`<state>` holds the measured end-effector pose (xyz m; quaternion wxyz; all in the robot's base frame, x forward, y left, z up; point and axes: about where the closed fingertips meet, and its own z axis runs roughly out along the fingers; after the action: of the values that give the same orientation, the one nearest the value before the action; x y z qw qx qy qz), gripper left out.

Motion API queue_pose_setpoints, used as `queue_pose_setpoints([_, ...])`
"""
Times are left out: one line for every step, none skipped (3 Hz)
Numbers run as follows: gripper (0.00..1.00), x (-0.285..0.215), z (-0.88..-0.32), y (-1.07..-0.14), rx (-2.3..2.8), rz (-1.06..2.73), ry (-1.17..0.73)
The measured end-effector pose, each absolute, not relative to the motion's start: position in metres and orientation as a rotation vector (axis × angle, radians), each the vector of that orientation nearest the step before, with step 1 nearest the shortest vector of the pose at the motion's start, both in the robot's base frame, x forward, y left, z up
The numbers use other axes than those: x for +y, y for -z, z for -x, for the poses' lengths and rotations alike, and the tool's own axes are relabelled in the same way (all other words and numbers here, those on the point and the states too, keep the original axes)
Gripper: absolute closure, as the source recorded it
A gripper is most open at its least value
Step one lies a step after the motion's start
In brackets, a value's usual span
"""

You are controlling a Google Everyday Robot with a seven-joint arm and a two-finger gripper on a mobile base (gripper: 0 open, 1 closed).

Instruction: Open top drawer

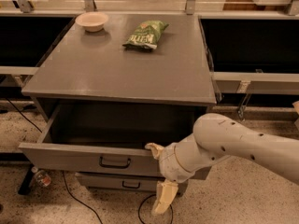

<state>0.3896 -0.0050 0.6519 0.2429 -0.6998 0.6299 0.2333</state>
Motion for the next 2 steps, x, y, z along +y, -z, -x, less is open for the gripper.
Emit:
queue_pose_setpoints([0.00, -0.0047, -0.3896, -0.6513, 1.722, 1.912, -0.640])
queue_pose_setpoints([0.00, -0.0069, -0.3800, -0.6514, 1.715, 1.919, -0.642])
